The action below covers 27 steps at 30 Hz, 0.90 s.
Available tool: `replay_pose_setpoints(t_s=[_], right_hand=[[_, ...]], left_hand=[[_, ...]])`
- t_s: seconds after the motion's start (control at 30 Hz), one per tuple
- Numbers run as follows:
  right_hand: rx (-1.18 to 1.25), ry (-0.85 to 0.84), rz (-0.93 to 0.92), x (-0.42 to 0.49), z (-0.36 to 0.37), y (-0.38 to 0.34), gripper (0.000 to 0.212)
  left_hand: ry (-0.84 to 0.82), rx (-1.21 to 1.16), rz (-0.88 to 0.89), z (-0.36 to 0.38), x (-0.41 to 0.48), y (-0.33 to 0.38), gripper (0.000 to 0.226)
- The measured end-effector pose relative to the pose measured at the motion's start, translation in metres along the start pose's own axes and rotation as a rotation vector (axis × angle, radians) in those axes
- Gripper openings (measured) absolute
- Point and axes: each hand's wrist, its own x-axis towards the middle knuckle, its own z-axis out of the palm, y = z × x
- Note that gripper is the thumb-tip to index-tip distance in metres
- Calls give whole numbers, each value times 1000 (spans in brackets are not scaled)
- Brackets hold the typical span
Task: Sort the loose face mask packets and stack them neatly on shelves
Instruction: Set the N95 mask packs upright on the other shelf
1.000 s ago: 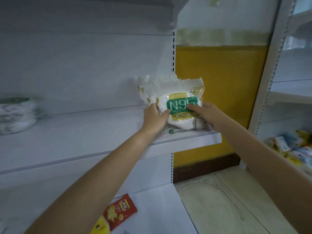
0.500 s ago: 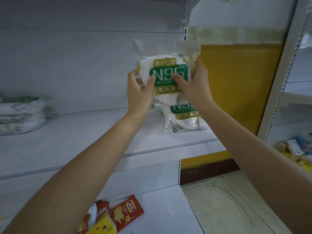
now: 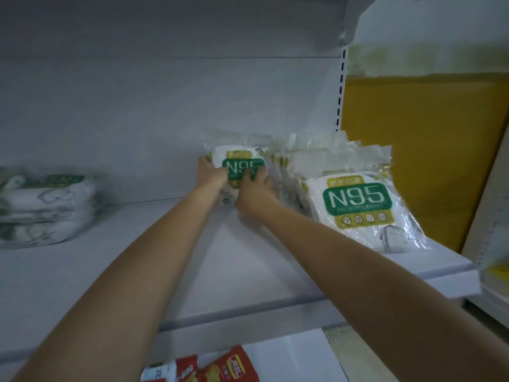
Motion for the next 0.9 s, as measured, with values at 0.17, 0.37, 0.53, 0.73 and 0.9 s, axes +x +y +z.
replay_pose_setpoints(t_s=[0.17, 0.37, 0.53, 0.73, 0.9], right_hand=[[5, -67, -61, 7, 29, 15, 64], [43, -116, -81, 18, 31, 21, 62], [75, -108, -41, 2, 21, 13, 61], [222, -93, -226, -28, -42, 6, 44], [88, 290, -274, -78, -82, 59, 47]], left_hand=[[-109, 313, 75, 16, 12, -33, 43], [-199, 143, 159, 5, 18, -42, 54], [-34, 452, 224, 11, 1, -32, 60], [49, 305, 308, 13, -20, 7, 52], [-99, 397, 359, 17, -43, 15, 42]])
